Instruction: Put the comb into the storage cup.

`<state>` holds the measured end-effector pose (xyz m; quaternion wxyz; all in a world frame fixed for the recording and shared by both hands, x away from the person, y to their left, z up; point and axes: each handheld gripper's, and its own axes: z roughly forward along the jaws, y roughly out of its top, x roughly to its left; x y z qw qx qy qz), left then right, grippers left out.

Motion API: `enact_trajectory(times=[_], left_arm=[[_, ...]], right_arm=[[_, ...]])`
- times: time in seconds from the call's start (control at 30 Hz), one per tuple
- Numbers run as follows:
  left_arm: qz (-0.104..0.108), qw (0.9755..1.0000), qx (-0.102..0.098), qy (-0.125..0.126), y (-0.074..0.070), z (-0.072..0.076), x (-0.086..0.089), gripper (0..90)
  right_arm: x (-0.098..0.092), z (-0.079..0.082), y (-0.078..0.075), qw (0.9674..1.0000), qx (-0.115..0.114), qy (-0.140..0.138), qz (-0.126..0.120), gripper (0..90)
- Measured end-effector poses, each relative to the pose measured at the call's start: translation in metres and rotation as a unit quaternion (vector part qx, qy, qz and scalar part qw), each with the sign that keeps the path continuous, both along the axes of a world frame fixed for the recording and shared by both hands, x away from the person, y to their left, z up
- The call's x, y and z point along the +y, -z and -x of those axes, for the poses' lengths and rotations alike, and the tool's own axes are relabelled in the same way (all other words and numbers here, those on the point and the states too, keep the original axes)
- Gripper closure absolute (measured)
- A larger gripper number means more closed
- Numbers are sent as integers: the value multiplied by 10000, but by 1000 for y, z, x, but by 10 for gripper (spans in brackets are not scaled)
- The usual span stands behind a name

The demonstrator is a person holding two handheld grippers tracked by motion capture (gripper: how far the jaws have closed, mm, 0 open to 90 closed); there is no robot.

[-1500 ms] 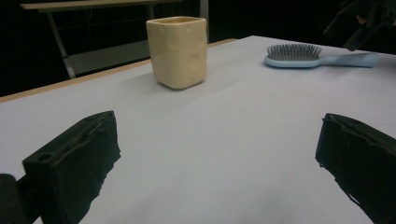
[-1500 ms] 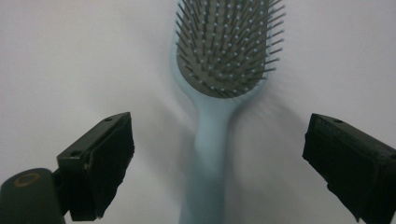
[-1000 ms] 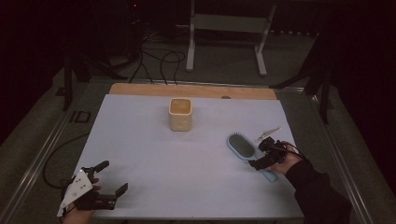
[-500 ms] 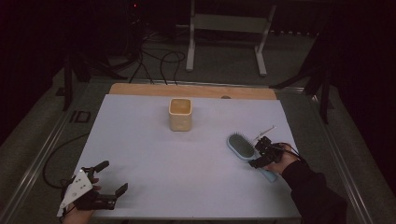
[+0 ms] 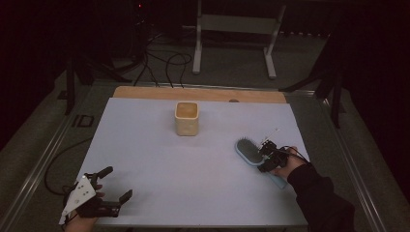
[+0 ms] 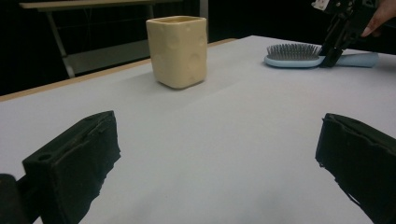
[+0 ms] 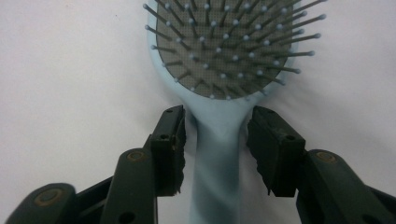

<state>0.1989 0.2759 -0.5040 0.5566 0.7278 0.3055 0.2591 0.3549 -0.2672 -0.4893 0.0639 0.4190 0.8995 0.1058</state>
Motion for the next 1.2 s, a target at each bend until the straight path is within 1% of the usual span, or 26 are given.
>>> enact_trajectory(times=[0.23, 0.4, 0.43, 0.57, 0.63, 0.7, 0.73, 0.77, 0.8, 0.83, 0.87, 0.9, 0.97, 1.07, 1.1, 1.17, 1.2], left_arm=[[1, 10000, 3, 1, 0, 0, 0, 0], [-15, 10000, 5, 12, 0, 0, 0, 0], [-14, 10000, 7, 12, 0, 0, 0, 0], [-20, 10000, 7, 12, 1, 0, -1, 0], [-26, 10000, 6, 15, 0, 0, 0, 0], [-15, 10000, 12, 6, 0, 0, 0, 0], [-9, 10000, 10, 6, 1, 0, 0, 0], [-3, 10000, 16, 3, 1, -1, 0, 0], [-7, 10000, 17, 1, 1, -1, 0, 0], [1, 10000, 17, 1, 1, -1, 0, 0], [0, 10000, 21, -3, 1, -1, 0, 0], [-4, 10000, 19, -4, 1, -1, 0, 0], [-9, 10000, 18, -4, 1, -1, 0, 0], [-12, 10000, 12, -1, 0, 0, 0, 0], [0, 10000, 17, -2, 1, -1, 0, 0], [1, 10000, 23, 5, 1, -1, 0, 0], [0, 10000, 23, 5, 1, -1, 0, 0]], right_arm=[[4, 0, 2, 9999, 6, -15, 134, 616], [6, 1, 2, 9999, 69, 26, 126, 670], [7, 1, 2, 9999, 47, 7, 139, 689], [9, 2, 2, 9998, 51, 70, 201, 699], [11, 3, 2, 9996, -11, 102, 270, 701], [9, 3, 2, 9995, 17, 251, 199, 703], [7, 3, 2, 9994, 2, 346, 85, 704], [7, 4, 1, 9994, -102, 321, 53, 704], [7, 4, 1, 9994, -102, 321, 53, 704], [7, 4, 0, 9993, -174, 338, 29, 704], [6, 4, -1, 9990, -213, 379, -105, 704], [6, 4, -3, 9989, -262, 349, -147, 704], [6, 2, -7, 9982, -363, 380, -299, 704], [5, 2, -14, 9975, -474, 364, -379, 704], [5, 2, -16, 9966, -543, 414, -452, 704], [6, 3, -20, 9960, -597, 379, -539, 704], [6, 3, -21, 9951, -633, 426, -627, 704]])
